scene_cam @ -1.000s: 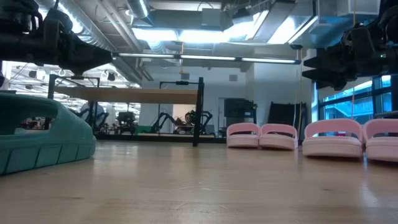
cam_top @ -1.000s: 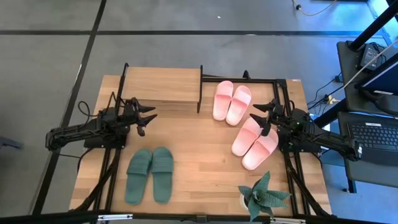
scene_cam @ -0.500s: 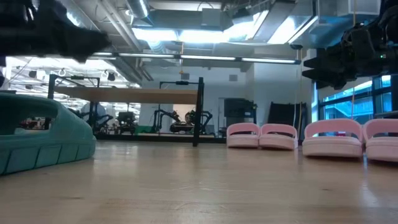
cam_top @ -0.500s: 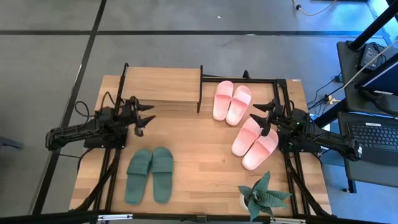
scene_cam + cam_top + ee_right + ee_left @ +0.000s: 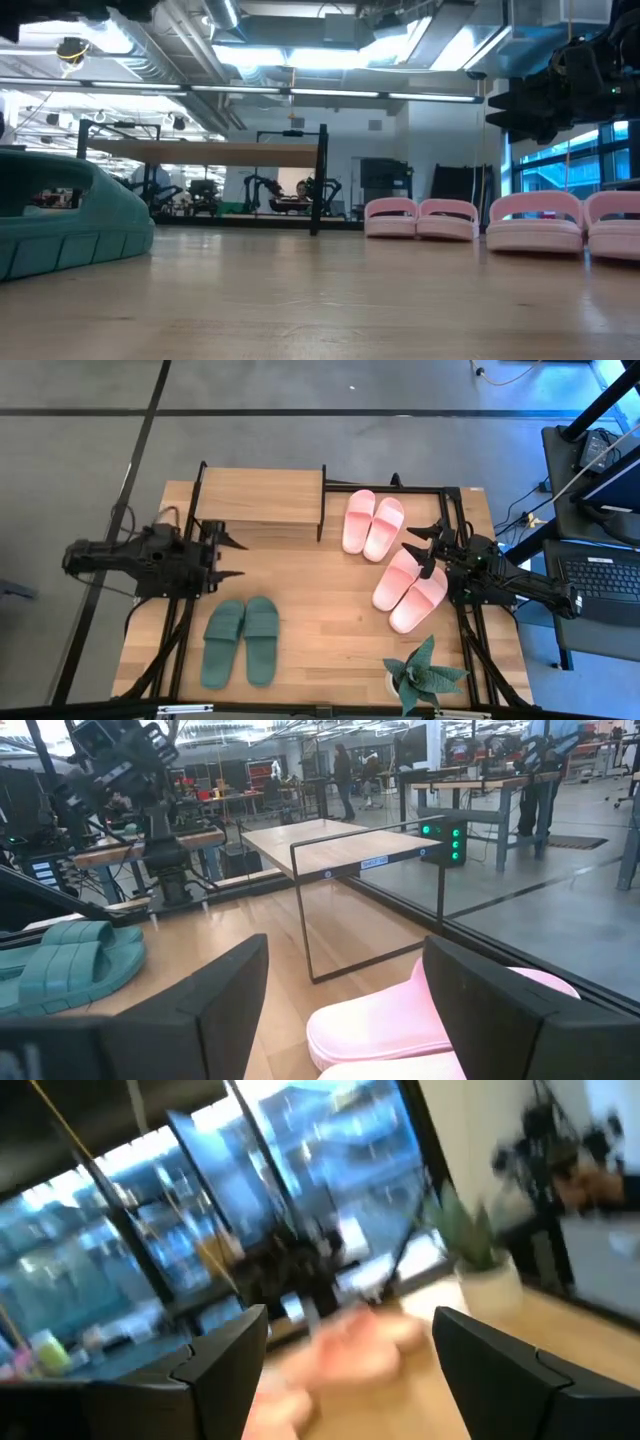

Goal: Pick and place slides into the shelf
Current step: Put the green slide under the shelf

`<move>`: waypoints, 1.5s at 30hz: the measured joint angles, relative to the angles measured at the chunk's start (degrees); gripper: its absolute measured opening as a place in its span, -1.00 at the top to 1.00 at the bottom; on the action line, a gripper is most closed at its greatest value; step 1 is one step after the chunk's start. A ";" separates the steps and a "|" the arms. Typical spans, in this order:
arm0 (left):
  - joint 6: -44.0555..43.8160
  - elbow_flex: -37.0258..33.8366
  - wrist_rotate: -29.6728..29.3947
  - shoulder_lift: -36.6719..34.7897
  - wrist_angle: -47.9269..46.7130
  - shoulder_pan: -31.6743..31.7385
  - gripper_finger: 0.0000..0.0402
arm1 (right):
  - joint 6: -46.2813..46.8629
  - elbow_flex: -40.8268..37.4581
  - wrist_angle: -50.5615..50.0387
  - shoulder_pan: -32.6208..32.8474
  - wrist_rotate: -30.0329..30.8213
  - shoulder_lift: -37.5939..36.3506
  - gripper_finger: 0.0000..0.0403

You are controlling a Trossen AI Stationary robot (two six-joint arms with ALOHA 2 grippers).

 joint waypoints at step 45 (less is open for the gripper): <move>-89.91 46.62 -15.26 78.79 -70.79 -50.77 -0.38 | -0.32 0.00 0.00 0.00 0.00 -0.01 -0.33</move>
